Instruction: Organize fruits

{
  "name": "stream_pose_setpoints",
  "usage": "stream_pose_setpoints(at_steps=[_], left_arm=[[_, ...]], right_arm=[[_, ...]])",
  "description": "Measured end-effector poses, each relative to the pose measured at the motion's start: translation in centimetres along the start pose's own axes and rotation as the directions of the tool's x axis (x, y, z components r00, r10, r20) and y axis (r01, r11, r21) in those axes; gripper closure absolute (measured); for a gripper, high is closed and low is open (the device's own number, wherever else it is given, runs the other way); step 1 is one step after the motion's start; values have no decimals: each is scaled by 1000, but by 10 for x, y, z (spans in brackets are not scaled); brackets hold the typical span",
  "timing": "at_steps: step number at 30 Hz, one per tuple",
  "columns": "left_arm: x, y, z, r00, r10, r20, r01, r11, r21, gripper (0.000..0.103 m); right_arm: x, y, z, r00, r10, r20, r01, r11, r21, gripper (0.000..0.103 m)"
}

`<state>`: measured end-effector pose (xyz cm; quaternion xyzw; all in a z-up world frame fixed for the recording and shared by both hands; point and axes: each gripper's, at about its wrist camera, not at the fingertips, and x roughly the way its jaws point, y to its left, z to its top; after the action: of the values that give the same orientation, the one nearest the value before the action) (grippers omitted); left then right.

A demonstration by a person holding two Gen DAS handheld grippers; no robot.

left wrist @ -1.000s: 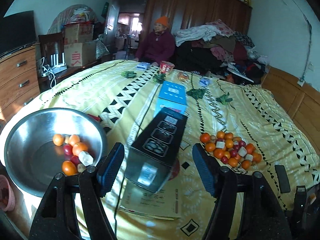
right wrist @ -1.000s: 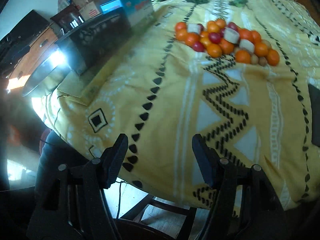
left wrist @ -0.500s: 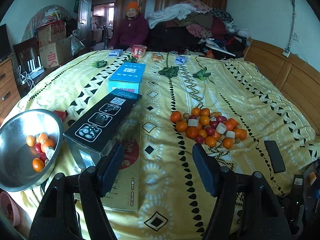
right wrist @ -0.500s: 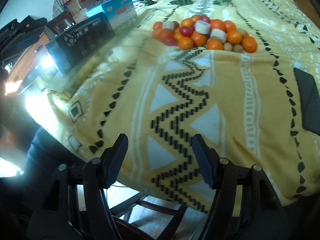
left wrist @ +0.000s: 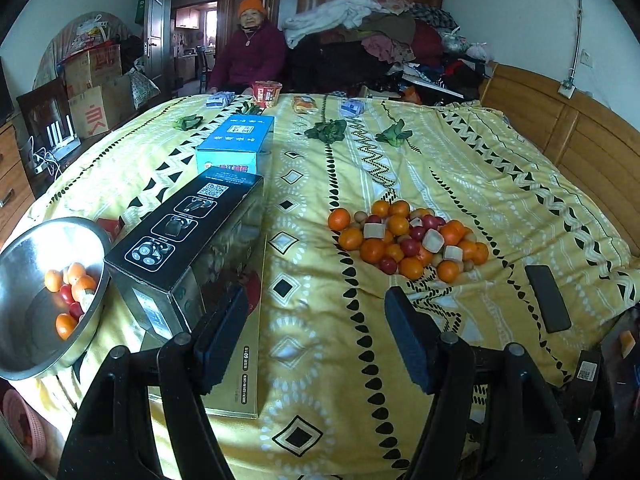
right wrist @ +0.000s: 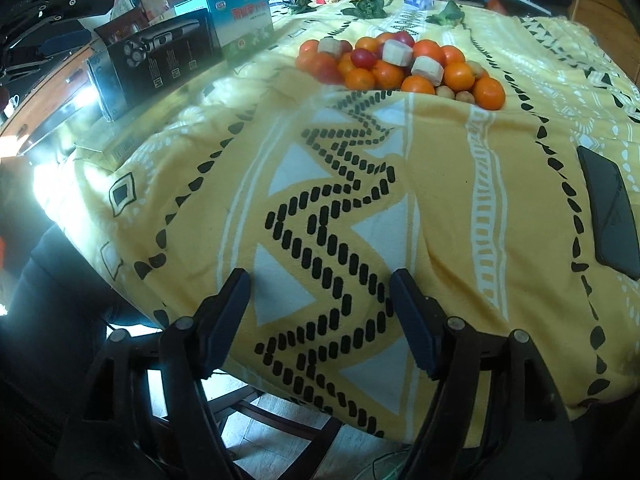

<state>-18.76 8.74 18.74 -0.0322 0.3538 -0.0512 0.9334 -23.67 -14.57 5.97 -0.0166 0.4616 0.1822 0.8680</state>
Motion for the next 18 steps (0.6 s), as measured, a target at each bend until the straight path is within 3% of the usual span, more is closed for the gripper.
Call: stream_pose_setpoints(at_steps=[13, 18], left_arm=[[9, 16, 4, 1000, 8, -15, -8, 999, -43, 31], [17, 20, 6, 1000, 4, -24, -5, 999, -46, 31]], right_arm=[[-11, 8, 3, 996, -58, 63, 61, 997, -42, 30], [-5, 8, 6, 996, -71, 51, 74, 996, -49, 30]])
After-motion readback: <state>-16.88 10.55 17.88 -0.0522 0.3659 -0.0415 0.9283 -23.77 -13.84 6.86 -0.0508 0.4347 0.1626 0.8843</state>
